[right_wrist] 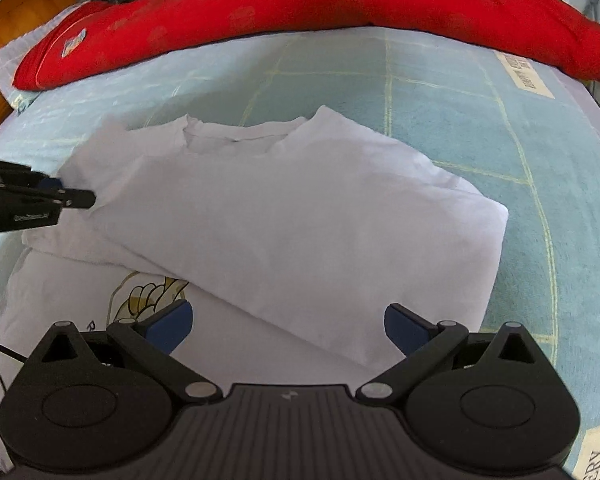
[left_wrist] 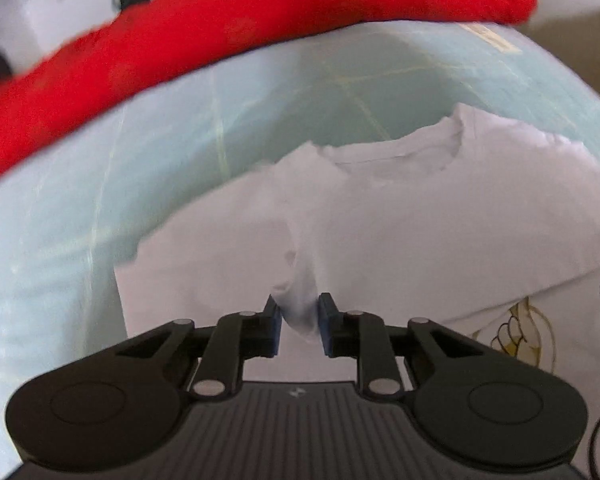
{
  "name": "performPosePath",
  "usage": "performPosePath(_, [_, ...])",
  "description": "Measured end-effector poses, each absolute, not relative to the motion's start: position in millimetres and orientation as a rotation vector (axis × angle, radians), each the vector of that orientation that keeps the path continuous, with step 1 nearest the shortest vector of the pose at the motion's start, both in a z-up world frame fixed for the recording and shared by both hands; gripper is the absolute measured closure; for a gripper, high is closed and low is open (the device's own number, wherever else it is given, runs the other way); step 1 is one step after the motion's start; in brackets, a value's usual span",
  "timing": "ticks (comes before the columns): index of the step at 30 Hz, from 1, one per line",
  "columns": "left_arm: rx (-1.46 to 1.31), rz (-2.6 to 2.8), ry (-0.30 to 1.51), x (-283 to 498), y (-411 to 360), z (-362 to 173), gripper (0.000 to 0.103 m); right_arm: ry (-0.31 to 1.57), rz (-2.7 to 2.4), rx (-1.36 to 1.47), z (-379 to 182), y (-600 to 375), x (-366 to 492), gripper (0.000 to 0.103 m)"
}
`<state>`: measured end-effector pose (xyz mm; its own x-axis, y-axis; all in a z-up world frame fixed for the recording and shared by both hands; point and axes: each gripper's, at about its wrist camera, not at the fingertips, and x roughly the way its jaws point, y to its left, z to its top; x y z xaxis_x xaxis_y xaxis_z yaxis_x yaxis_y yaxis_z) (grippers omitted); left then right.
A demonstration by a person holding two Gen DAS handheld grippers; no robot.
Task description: Fold clothes
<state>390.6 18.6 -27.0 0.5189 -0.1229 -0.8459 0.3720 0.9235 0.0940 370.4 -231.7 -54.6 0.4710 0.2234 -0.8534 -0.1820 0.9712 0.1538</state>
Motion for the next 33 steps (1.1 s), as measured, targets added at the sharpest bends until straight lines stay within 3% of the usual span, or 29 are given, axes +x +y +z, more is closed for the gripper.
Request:
performPosePath(5, [0.206, -0.3, 0.983, 399, 30, -30, 0.067, 1.07, 0.262, 0.008, -58, -227, 372, 0.0])
performPosePath(7, [0.153, -0.296, 0.996, 407, 32, -34, 0.069, 1.076, 0.259, 0.006, -59, -226, 371, 0.0])
performPosePath(9, [0.103, -0.294, 1.012, 412, 35, -38, 0.086, 1.081, 0.252, 0.001, -60, -225, 368, 0.0])
performPosePath(10, [0.088, -0.293, 1.011, 412, 38, -38, 0.087, 1.081, 0.239, -0.012, -60, -225, 365, 0.0])
performPosePath(22, [0.069, -0.323, 0.977, 410, 39, -20, 0.087, 1.037, -0.161, -0.185, -82, -263, 337, 0.0])
performPosePath(33, [0.048, -0.341, 0.957, 395, 37, -2, 0.089, 0.998, -0.306, -0.081, -86, -312, 332, 0.0])
